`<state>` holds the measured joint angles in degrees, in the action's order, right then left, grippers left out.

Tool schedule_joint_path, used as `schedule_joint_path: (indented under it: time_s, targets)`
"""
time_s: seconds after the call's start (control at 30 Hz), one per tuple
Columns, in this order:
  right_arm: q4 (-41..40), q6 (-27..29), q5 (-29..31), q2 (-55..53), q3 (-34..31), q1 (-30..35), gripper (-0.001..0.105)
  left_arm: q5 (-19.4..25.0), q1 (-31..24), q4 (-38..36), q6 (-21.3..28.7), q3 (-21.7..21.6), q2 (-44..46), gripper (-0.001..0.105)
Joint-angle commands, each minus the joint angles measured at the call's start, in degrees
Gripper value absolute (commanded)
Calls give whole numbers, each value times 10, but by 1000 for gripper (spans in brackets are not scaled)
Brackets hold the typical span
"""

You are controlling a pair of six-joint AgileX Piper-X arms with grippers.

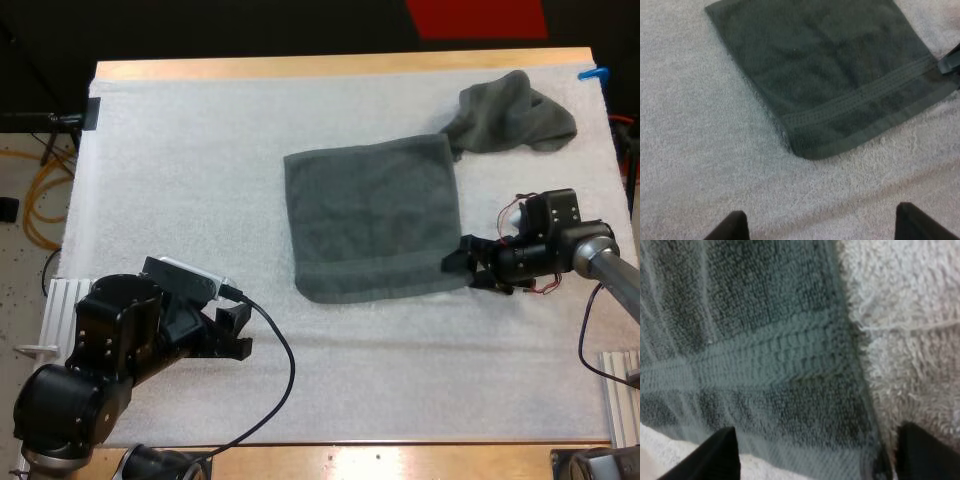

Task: Pick towel from pile fold and stack

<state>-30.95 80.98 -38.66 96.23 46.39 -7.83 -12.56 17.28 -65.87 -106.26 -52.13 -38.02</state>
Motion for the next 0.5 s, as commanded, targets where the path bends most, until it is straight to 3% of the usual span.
schedule_joint_path:
  time_s: [0.0,0.13,0.3,0.47]
  targets:
    - [-11,-2,9,17,-7,-10,62,-1,-1,0,-6,0,3,59]
    - [-11,-2,54,17,-7,-10,43,-1,-1,0,-6,0,3,59]
    - [-11,13,67,17,-7,-10,1,-2,-1,0,-6,0,2,59]
    - [-19,31,79,4,-7,-10,0,-52,-1,2,-6,0,-21,59]
